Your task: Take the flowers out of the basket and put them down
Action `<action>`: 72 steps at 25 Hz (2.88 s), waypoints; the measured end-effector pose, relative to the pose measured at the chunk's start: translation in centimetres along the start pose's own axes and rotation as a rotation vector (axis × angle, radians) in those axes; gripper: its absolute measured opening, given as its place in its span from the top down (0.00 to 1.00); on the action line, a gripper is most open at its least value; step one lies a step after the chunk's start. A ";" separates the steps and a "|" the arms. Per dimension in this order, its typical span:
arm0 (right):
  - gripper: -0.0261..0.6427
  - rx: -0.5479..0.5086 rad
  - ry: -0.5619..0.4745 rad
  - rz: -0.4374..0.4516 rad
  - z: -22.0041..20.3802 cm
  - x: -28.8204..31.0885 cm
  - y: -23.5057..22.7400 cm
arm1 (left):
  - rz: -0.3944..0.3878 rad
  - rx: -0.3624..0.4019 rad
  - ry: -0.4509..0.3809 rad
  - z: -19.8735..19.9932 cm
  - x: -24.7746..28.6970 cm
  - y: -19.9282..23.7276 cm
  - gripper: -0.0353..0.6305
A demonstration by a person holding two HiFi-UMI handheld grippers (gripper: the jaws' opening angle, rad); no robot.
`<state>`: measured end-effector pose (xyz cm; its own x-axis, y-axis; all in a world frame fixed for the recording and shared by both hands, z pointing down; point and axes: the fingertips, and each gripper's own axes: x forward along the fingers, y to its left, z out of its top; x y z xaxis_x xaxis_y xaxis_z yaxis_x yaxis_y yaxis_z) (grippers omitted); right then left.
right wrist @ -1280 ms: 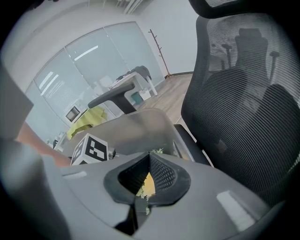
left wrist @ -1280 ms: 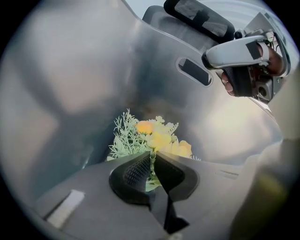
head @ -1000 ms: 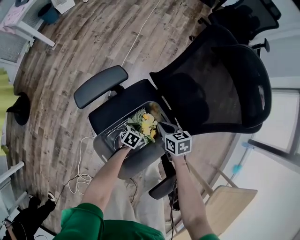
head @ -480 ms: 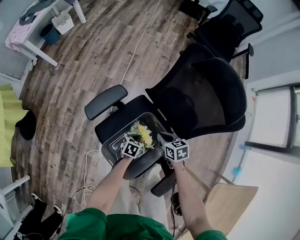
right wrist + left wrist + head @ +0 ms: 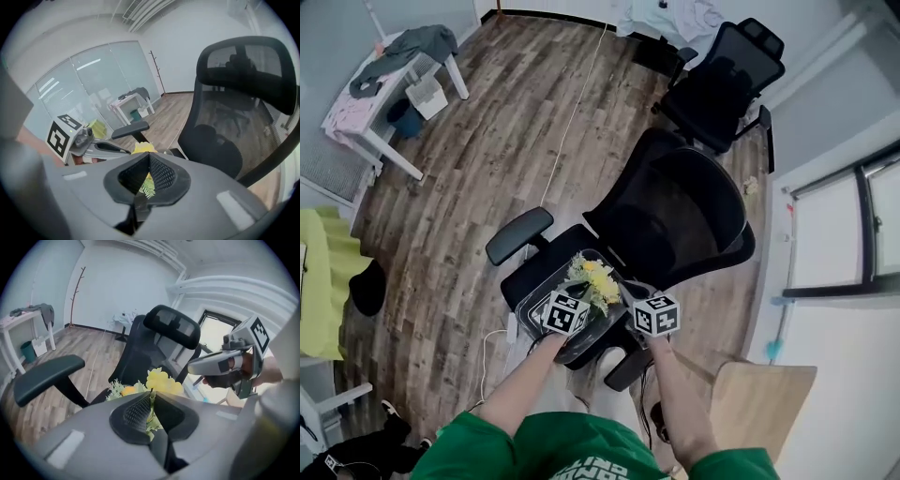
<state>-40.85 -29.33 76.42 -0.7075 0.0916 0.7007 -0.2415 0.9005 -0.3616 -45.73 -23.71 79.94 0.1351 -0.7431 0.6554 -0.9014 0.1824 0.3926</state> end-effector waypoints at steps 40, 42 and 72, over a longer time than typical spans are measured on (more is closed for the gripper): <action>0.95 0.012 -0.465 -0.269 13.3 -20.0 2.4 | -0.288 0.390 -0.384 25.2 -13.7 -14.9 0.89; 0.95 0.032 -0.489 -0.303 12.2 -22.0 1.7 | -0.325 0.415 -0.379 24.9 -13.2 -17.3 0.89; 0.95 0.423 -0.733 -0.863 -31.1 -61.1 5.9 | -0.905 0.767 -0.173 -3.9 -17.1 -65.4 0.89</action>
<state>21.61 -16.36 50.61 -0.3818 -0.8573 0.3453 -0.9213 0.3234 -0.2158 12.49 -20.46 45.60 0.8424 -0.4913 0.2214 -0.5262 -0.8385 0.1413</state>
